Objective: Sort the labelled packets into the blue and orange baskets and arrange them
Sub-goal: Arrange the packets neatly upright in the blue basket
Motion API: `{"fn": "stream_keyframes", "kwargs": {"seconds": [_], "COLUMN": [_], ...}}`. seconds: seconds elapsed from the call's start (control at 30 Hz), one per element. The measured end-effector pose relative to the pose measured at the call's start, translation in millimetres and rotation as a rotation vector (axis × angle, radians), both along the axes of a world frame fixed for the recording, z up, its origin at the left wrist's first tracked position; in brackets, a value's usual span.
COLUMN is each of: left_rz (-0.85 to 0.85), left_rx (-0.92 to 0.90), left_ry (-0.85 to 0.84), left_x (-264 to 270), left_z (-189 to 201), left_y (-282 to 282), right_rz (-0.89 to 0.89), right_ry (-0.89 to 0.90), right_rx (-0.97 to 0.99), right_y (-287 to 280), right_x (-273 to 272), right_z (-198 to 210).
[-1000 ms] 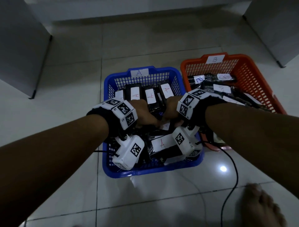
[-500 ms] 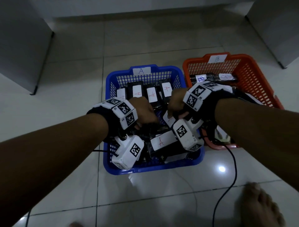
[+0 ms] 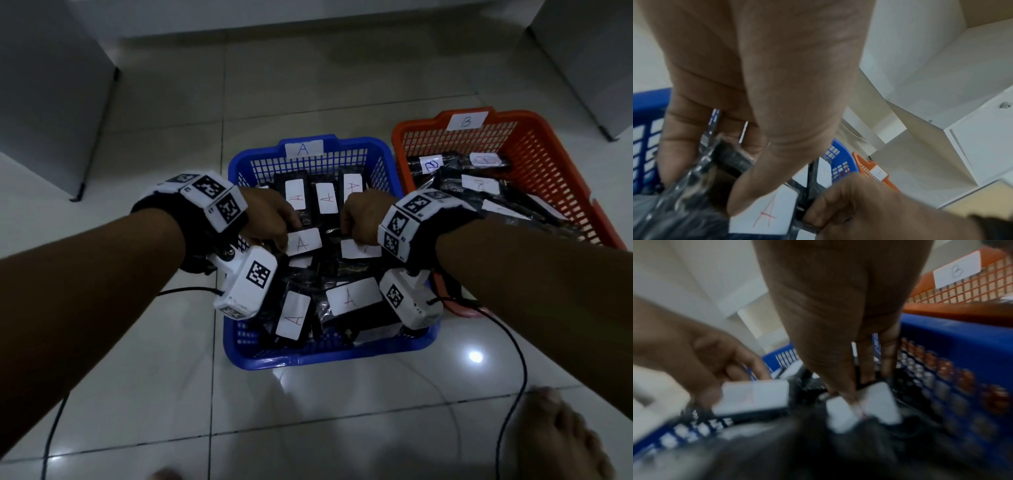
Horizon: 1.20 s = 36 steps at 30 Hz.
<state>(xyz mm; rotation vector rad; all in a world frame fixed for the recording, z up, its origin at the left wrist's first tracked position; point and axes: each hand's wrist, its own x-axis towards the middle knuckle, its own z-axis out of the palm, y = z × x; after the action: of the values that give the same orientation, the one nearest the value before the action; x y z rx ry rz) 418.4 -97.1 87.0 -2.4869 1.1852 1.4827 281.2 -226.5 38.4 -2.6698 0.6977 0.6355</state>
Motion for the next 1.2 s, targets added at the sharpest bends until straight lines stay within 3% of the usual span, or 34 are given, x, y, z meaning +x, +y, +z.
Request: {"fn": "stream_keyframes", "kwargs": {"seconds": [0.3,0.53,0.67,1.03,1.1,1.2], "left_rz": [0.055,0.129,0.131,0.124,0.154,0.232], "left_rx": [-0.08,-0.088,-0.094,-0.092,-0.113,-0.179], "left_ry": [0.082,0.096,0.098,0.131,0.164,0.187], "left_x": [6,11,11,11,8,3], "left_z": [-5,-9,-10,-11,-10,-13], "left_y": [0,4,3,-2,-3,-3], "right_rz": [0.002,0.142,0.182,0.045,-0.074,-0.304], "right_ry": [-0.107,0.104,0.165,-0.196,-0.307,-0.419], "right_rx": [-0.156,0.023,0.01,0.15,0.2,0.442], "right_y": [-4,-4,-3,-10,-13,-17], "right_x": [-8,2,-1,-12,-13,-12], "right_z": [6,15,15,18,14,17]}}
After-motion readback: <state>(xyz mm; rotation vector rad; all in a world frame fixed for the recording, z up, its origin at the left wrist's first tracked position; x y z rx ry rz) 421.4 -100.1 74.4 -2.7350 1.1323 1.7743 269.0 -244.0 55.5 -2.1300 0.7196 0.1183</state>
